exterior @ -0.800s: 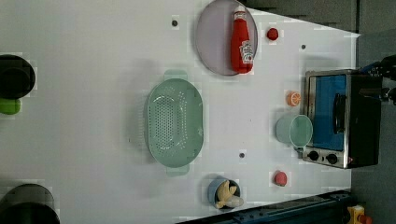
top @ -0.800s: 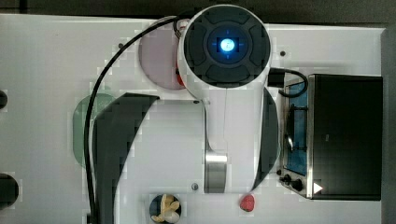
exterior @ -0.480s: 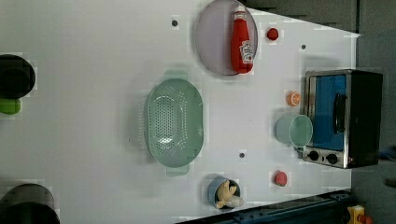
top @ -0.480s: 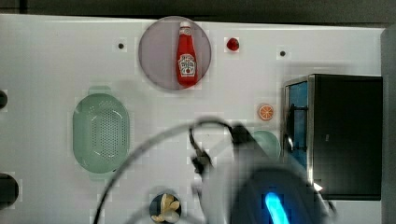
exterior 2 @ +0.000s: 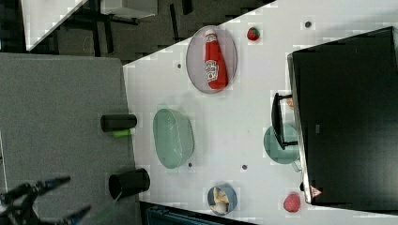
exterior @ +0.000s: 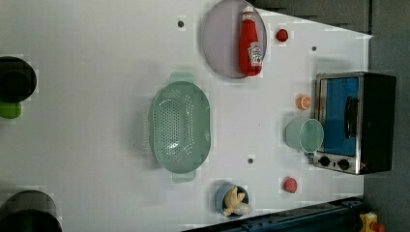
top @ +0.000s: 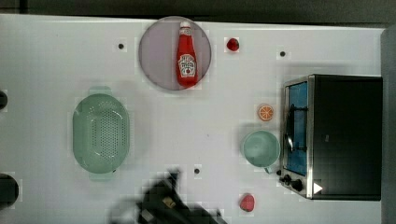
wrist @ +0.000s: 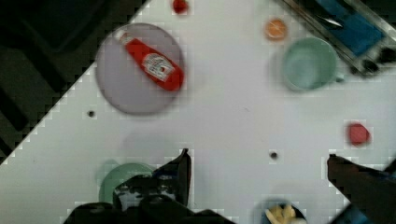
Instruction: Drag strainer left to right.
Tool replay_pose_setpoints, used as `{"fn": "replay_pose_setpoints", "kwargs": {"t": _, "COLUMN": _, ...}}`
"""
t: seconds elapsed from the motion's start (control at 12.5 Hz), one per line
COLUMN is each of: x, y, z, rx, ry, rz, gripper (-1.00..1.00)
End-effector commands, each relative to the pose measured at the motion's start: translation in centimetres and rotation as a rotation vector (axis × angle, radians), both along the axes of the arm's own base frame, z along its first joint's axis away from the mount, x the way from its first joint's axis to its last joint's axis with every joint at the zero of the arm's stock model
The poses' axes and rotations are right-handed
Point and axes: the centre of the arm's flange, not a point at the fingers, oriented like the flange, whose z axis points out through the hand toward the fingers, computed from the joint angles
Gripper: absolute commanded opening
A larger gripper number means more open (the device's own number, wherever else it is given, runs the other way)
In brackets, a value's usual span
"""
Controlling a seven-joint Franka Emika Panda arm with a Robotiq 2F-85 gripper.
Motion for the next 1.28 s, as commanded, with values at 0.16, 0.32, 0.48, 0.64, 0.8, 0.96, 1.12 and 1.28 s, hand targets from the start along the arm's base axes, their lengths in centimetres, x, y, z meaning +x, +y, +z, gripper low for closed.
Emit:
{"fn": "replay_pose_setpoints", "kwargs": {"t": 0.16, "x": 6.4, "y": 11.9, "z": -15.2, "rx": -0.074, "ry": 0.254, "rz": 0.044, "gripper": 1.00}}
{"fn": "replay_pose_setpoints", "kwargs": {"t": 0.32, "x": 7.2, "y": 17.3, "z": -20.0, "rx": -0.079, "ry": 0.248, "rz": 0.017, "gripper": 1.00}}
{"fn": "replay_pose_setpoints", "kwargs": {"t": 0.48, "x": 7.9, "y": 21.8, "z": -24.9, "rx": -0.042, "ry": 0.243, "rz": -0.059, "gripper": 1.00}}
{"fn": "replay_pose_setpoints", "kwargs": {"t": 0.64, "x": 8.6, "y": 25.0, "z": -29.7, "rx": 0.020, "ry": 0.257, "rz": -0.169, "gripper": 1.00}}
{"fn": "replay_pose_setpoints", "kwargs": {"t": 0.8, "x": 9.3, "y": 27.2, "z": -34.0, "rx": 0.088, "ry": 0.281, "rz": -0.285, "gripper": 1.00}}
{"fn": "replay_pose_setpoints", "kwargs": {"t": 0.96, "x": 9.9, "y": 28.3, "z": -37.9, "rx": 0.137, "ry": 0.314, "rz": -0.408, "gripper": 1.00}}
{"fn": "replay_pose_setpoints", "kwargs": {"t": 1.12, "x": 10.4, "y": 28.4, "z": -41.4, "rx": 0.152, "ry": 0.345, "rz": -0.503, "gripper": 1.00}}
{"fn": "replay_pose_setpoints", "kwargs": {"t": 1.28, "x": 10.6, "y": 28.6, "z": -44.6, "rx": 0.160, "ry": 0.365, "rz": -0.574, "gripper": 1.00}}
